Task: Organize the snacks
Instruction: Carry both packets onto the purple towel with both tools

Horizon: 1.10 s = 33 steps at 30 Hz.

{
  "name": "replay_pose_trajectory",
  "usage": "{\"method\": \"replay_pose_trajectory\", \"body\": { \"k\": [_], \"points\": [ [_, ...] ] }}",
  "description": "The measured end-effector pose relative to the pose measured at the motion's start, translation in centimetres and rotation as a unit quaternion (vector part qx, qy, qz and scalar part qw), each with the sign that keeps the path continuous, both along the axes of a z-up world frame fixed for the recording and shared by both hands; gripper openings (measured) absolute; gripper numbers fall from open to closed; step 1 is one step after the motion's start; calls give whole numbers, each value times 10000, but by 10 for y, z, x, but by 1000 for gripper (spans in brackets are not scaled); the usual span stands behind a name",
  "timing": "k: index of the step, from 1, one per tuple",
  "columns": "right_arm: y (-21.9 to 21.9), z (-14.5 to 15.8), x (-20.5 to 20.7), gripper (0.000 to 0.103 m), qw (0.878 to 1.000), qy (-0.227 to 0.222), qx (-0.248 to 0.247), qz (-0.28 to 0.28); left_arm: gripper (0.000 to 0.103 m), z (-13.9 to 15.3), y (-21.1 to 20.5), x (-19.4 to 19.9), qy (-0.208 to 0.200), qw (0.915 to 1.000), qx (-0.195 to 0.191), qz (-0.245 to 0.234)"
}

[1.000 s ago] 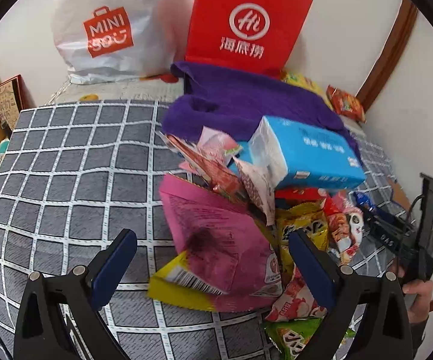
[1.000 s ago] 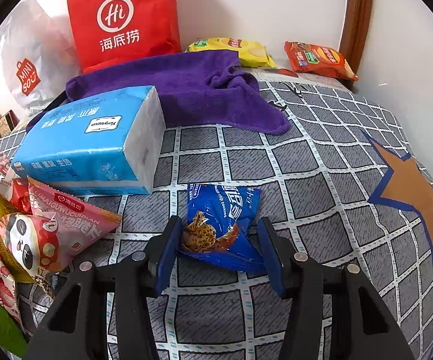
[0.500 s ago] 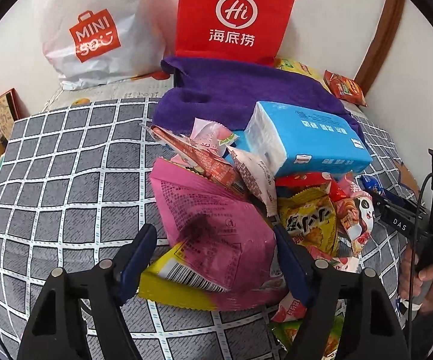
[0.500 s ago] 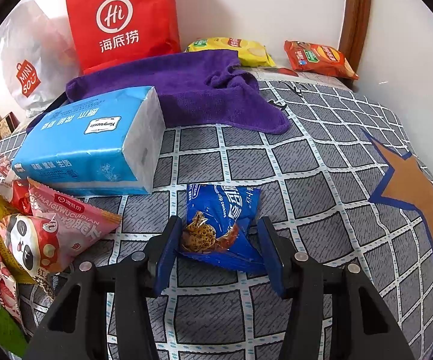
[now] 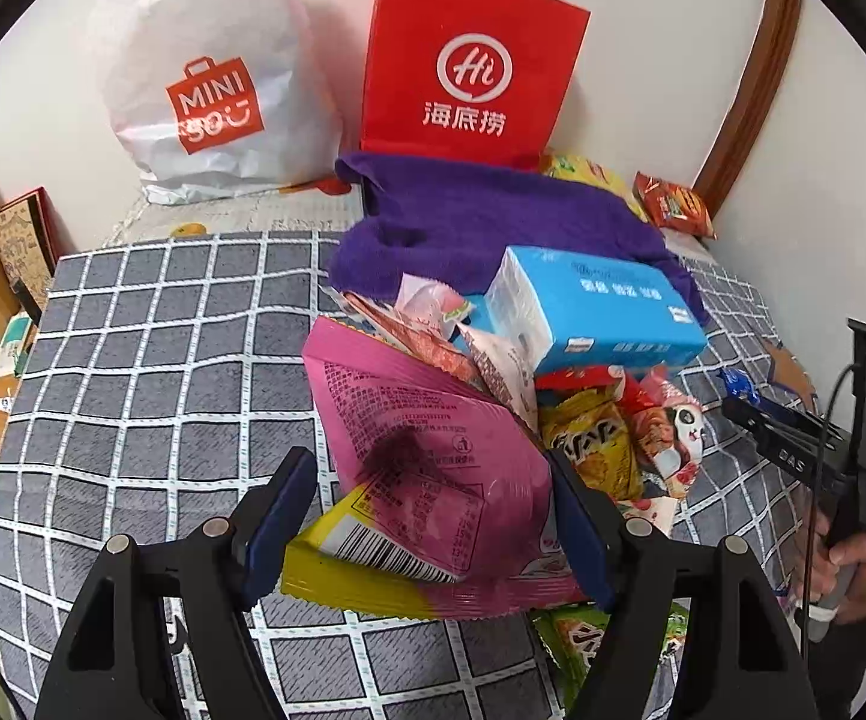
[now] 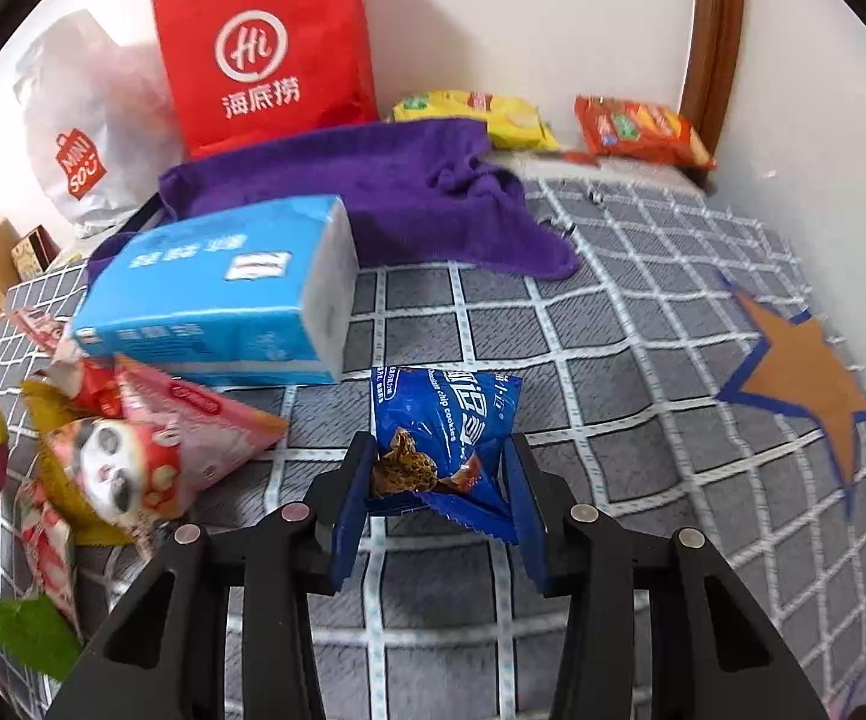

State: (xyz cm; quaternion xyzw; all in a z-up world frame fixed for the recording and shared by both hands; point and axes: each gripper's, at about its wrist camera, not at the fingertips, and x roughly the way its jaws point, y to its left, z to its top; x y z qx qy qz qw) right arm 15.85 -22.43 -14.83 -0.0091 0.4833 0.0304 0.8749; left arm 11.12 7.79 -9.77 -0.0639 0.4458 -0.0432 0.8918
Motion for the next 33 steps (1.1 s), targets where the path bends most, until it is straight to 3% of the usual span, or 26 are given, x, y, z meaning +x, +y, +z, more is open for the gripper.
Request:
{"method": "replay_pose_trajectory", "body": {
  "k": [11, 18, 25, 33],
  "points": [
    [20, 61, -36, 43, 9984, -418, 249, 287, 74, 34, -15, -9, -236, 9995, -46, -193],
    [45, 82, -36, 42, 9969, -504, 264, 547, 74, 55, -29, 2, -417, 9985, -38, -350],
    [58, 90, -15, 42, 9965, -394, 292, 679, 74, 65, -36, 30, -446, 9979, -85, -458],
    [60, 98, 37, 42, 9965, -415, 282, 663, 74, 82, -37, 71, -500, 9973, -69, -532]
  ]
}}
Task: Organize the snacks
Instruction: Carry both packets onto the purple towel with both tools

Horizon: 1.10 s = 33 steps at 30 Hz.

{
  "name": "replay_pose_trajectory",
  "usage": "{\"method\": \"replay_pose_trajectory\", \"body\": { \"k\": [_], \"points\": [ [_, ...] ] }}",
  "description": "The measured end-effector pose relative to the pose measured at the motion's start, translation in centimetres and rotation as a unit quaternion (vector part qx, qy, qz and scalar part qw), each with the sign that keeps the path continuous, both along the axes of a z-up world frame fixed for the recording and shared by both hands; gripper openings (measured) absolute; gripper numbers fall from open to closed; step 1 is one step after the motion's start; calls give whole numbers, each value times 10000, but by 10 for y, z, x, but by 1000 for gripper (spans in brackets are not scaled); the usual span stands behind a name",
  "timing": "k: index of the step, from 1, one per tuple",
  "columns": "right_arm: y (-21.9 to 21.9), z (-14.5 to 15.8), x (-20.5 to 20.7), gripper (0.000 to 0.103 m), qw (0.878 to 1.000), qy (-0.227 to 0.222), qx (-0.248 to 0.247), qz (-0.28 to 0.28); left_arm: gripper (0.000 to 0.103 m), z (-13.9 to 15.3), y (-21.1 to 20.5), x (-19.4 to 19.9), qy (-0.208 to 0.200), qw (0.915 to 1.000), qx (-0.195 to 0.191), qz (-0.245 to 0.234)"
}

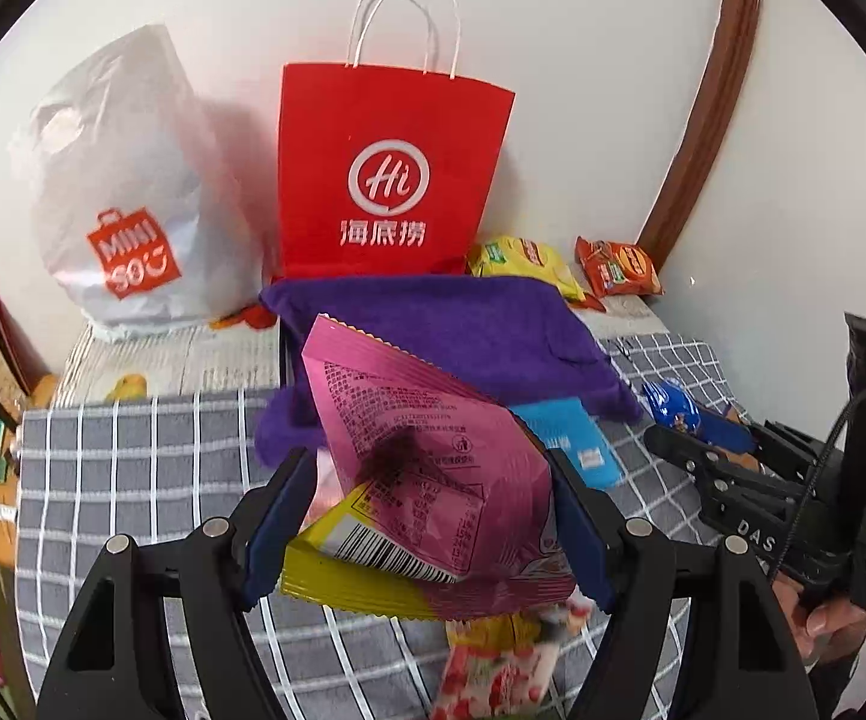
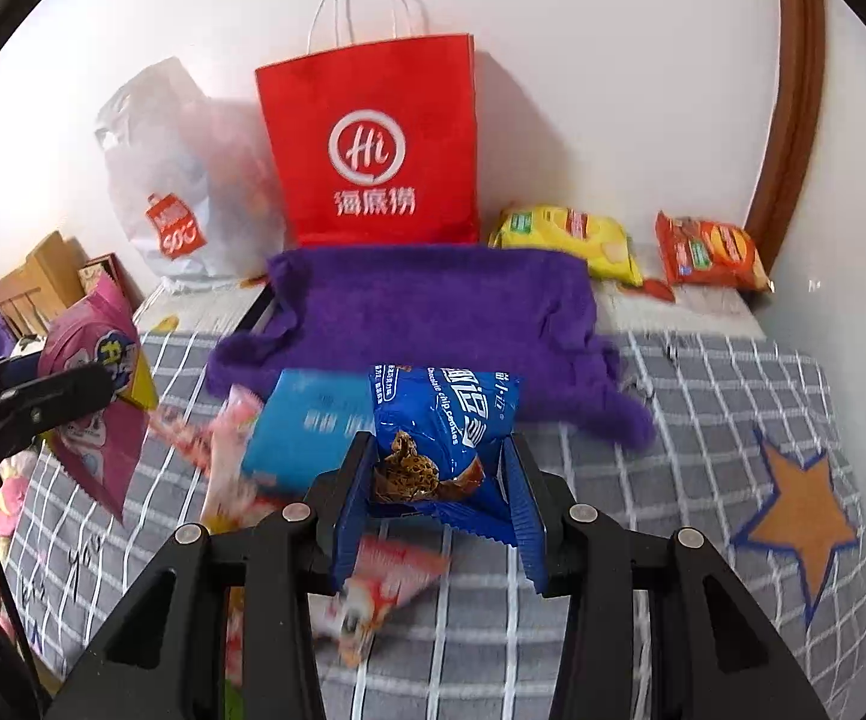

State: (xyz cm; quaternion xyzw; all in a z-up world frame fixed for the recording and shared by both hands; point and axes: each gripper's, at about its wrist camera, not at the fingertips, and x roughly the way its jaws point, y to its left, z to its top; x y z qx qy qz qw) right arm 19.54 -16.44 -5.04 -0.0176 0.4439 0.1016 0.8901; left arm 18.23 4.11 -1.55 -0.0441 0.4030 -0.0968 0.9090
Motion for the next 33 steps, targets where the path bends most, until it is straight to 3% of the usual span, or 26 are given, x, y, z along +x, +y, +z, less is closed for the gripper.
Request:
{"method": "replay_pose_trajectory", "body": {
  "k": [9, 15, 24, 33],
  "points": [
    [11, 18, 79, 43, 9996, -246, -66, 144, 74, 23, 4, 60, -177, 9996, 201, 93],
    [14, 17, 128, 42, 9996, -212, 22, 211, 74, 24, 8, 99, -231, 9993, 249, 148],
    [18, -4, 180, 42, 9994, -97, 32, 320, 74, -10, 14, 161, 11, 9992, 248, 310],
    [15, -65, 209, 42, 9979, 429, -98, 483, 74, -61, 23, 194, 514, 9980, 205, 290]
  ]
}}
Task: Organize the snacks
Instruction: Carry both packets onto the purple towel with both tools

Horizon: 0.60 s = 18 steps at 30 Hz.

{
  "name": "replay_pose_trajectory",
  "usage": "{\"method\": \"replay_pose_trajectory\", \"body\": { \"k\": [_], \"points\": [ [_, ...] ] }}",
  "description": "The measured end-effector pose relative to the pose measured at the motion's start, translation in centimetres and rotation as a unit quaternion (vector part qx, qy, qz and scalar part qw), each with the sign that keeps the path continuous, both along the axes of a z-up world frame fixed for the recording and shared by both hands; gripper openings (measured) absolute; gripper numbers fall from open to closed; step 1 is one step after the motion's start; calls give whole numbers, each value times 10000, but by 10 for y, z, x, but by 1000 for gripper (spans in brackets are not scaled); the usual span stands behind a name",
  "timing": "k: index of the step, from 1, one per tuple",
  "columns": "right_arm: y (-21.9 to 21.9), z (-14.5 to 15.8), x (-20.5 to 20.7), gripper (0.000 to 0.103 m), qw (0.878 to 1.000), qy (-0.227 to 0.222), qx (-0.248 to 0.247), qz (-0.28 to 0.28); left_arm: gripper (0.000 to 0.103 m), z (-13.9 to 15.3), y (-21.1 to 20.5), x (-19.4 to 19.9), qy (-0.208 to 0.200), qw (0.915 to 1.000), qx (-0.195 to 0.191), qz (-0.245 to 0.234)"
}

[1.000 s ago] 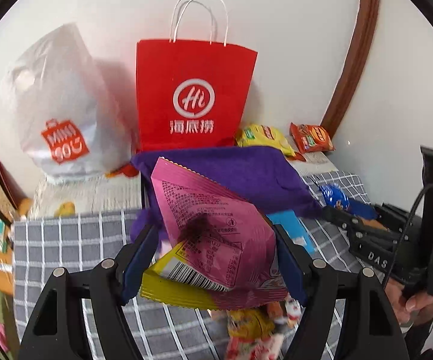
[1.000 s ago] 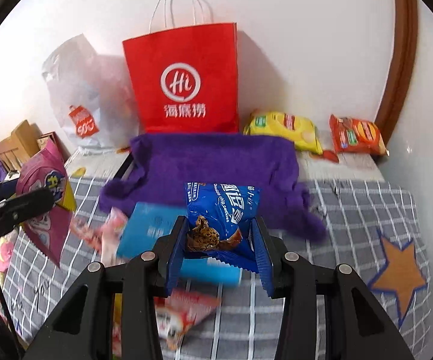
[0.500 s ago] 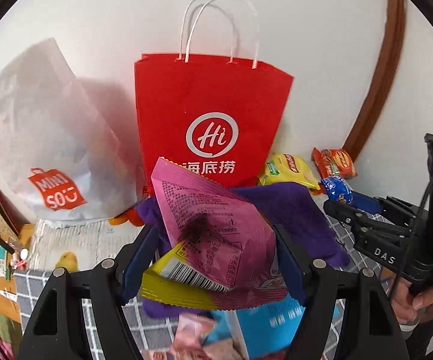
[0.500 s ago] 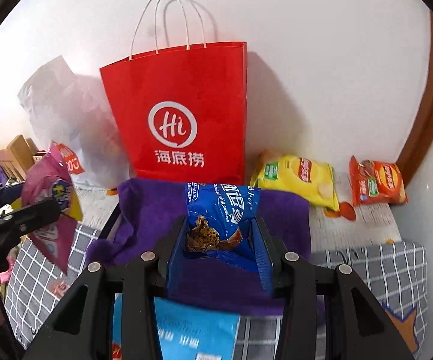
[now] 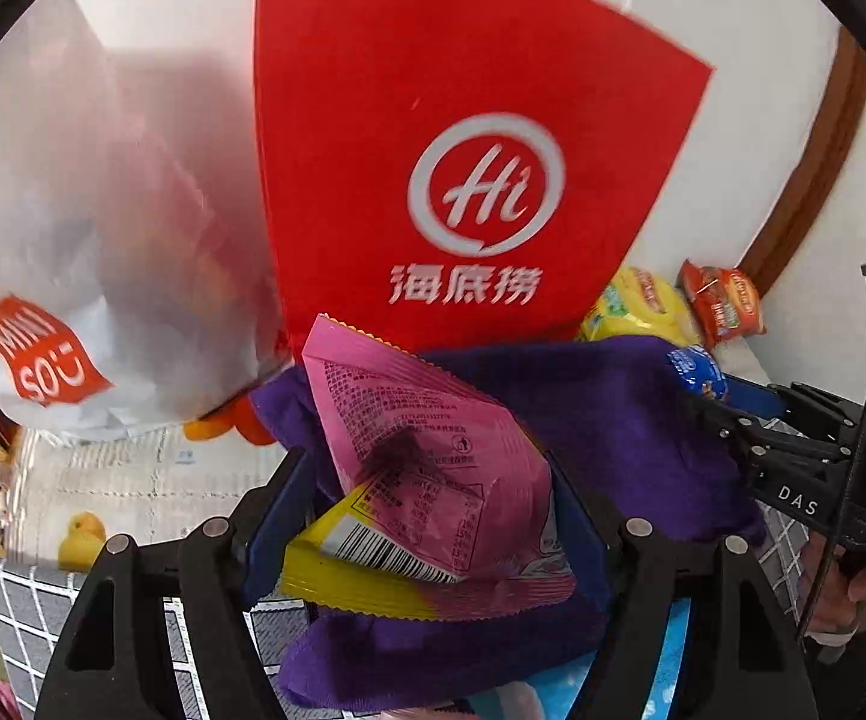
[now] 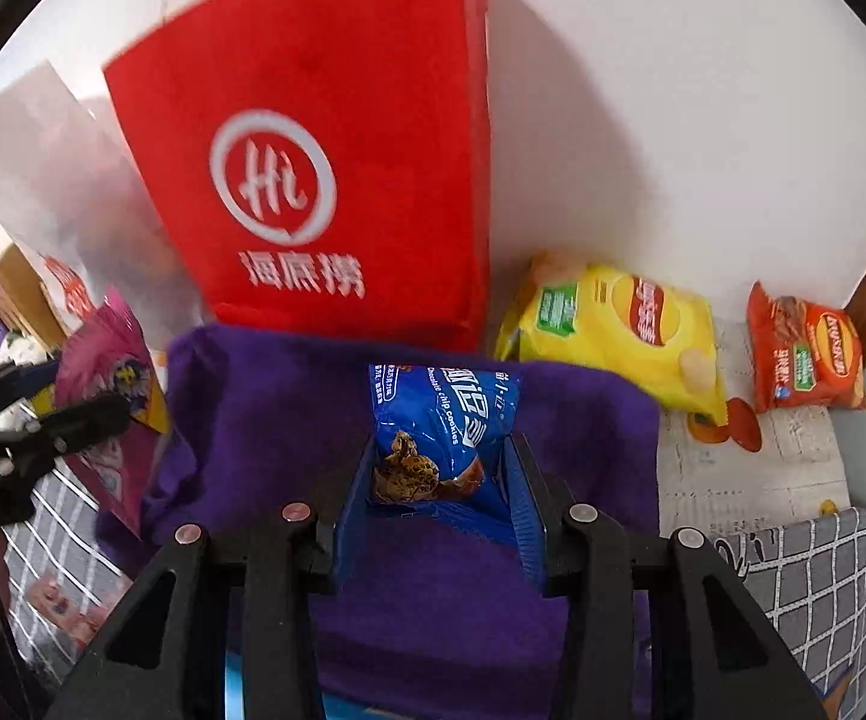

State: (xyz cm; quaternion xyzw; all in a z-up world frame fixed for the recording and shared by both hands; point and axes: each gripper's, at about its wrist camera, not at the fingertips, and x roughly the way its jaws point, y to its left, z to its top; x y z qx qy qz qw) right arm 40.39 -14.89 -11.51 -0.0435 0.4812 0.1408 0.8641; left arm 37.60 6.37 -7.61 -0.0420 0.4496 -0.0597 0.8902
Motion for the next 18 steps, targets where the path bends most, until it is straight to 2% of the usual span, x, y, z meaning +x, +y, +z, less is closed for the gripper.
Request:
{"method": "replay_pose_trajectory", "body": {
  "k": [6, 11, 18],
  "points": [
    [-13, -25, 12, 43, 9994, 333, -60, -38, 74, -19, -2, 9, 193, 9997, -149, 23],
    [-14, -41, 17, 43, 9986, 505, -173, -43, 74, -31, -13, 10, 293, 9990, -317, -145],
    [-13, -59, 23, 43, 9965, 730, -394, -78, 74, -45, -18, 14, 451, 9983, -333, -160]
  ]
}}
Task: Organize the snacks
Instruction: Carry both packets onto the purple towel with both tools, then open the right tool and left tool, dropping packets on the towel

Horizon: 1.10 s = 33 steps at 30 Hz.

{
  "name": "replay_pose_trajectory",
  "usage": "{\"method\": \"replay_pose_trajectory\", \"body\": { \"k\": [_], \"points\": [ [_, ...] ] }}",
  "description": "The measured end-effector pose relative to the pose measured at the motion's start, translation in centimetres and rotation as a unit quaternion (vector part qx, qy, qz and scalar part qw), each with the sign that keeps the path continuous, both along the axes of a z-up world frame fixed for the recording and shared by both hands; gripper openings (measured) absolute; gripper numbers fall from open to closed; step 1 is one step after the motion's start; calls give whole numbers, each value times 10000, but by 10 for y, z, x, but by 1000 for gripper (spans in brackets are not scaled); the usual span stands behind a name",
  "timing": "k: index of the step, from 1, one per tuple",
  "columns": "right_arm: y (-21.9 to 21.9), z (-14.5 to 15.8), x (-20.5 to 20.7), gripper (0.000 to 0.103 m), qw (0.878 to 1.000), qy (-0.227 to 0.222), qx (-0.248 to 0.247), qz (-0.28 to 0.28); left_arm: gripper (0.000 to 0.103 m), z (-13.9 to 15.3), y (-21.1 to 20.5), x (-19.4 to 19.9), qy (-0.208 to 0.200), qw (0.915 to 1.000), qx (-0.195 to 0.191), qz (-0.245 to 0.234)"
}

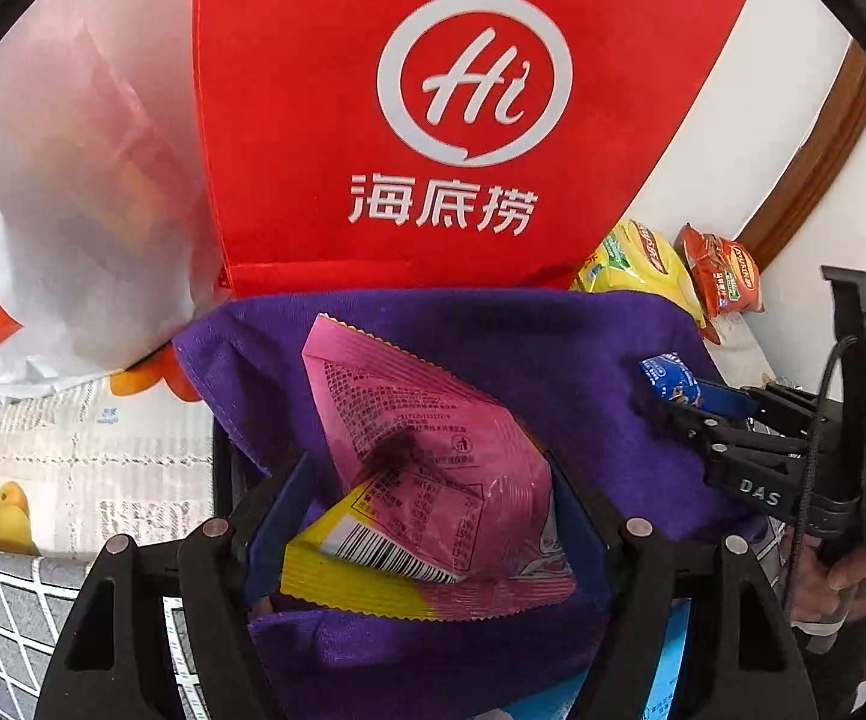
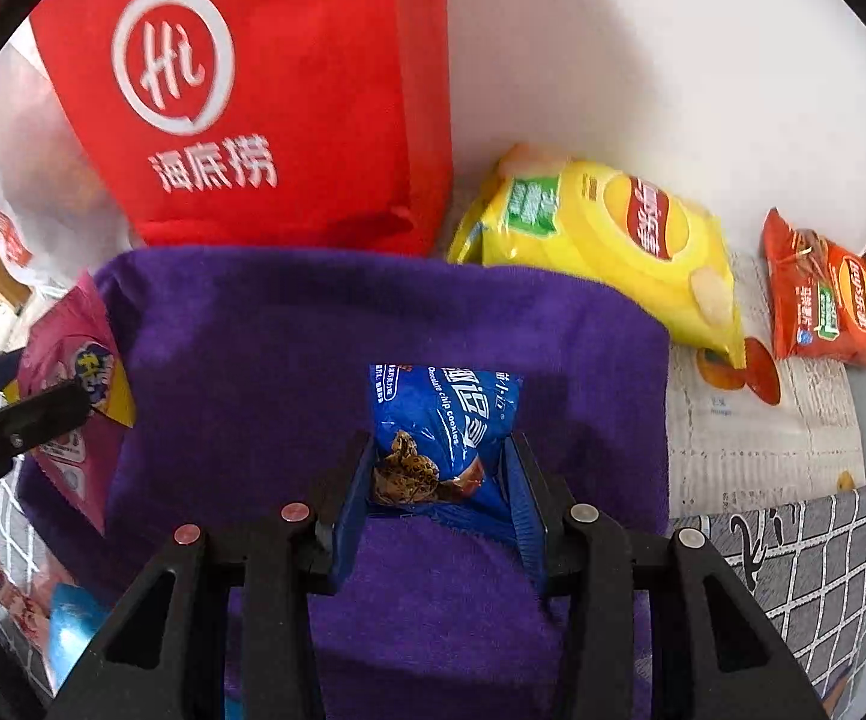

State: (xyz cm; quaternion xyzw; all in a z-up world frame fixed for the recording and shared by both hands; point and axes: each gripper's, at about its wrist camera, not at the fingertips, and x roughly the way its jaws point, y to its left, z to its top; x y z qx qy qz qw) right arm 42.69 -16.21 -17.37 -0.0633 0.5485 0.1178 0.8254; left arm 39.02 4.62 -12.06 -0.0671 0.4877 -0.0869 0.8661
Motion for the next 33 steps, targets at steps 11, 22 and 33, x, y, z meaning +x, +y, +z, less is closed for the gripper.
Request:
{"method": "replay_pose_trajectory", "body": {
  "k": [11, 22, 33],
  "points": [
    [-1, -16, 10, 44, 9997, 170, -30, -165, 75, -11, -10, 7, 112, 9998, 128, -68],
    [6, -9, 8, 70, 9999, 102, -22, -68, 76, -16, -19, 10, 244, 9992, 221, -244],
    [13, 18, -2, 88, 9996, -197, 184, 122, 92, -1, -16, 7, 43, 9994, 270, -208]
  ]
}}
